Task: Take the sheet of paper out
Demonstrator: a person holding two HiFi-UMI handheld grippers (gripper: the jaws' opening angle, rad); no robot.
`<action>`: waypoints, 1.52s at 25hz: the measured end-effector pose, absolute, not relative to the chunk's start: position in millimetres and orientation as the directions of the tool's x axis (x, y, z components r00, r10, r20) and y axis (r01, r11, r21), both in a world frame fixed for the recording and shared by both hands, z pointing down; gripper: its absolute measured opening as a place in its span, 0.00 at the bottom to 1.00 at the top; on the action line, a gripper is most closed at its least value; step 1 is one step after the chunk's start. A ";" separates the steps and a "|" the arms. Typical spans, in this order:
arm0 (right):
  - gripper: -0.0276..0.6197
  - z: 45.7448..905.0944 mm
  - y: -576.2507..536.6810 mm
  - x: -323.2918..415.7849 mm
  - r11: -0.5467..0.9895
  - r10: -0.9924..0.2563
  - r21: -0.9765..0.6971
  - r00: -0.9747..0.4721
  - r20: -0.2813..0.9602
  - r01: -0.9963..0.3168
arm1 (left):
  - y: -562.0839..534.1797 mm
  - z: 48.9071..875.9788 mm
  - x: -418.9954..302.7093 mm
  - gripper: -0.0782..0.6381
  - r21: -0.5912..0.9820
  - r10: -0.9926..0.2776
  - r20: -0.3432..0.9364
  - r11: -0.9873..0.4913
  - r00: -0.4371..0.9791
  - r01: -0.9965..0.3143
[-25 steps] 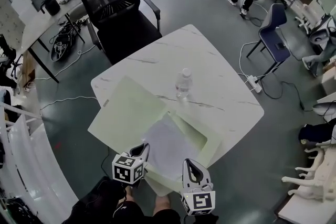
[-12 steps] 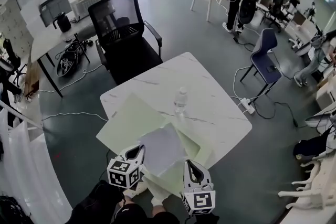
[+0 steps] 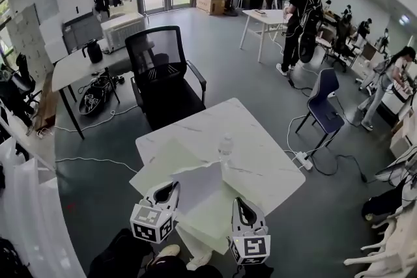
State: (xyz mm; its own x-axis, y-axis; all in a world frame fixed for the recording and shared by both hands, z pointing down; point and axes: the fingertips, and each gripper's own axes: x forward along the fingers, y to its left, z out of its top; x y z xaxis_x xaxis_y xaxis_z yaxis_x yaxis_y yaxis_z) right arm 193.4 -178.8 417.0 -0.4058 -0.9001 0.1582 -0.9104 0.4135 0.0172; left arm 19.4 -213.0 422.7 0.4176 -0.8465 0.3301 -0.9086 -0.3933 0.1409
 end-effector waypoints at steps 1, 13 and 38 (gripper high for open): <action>0.07 411.8 -177.6 193.9 0.411 -0.903 0.019 -0.404 0.147 -0.911 | -208.4 412.1 18.5 0.15 0.130 -0.854 0.311 -0.396 0.417 -0.909; 0.07 386.5 -155.0 173.1 0.432 -0.900 0.045 -0.427 0.087 -0.901 | -153.8 357.9 -7.6 0.15 -0.001 -0.913 0.184 -0.370 0.363 -0.929; 0.07 382.1 -121.5 175.5 0.442 -0.896 0.060 -0.437 0.079 -0.895 | -127.4 367.3 0.7 0.15 0.016 -0.907 0.195 -0.376 0.372 -0.926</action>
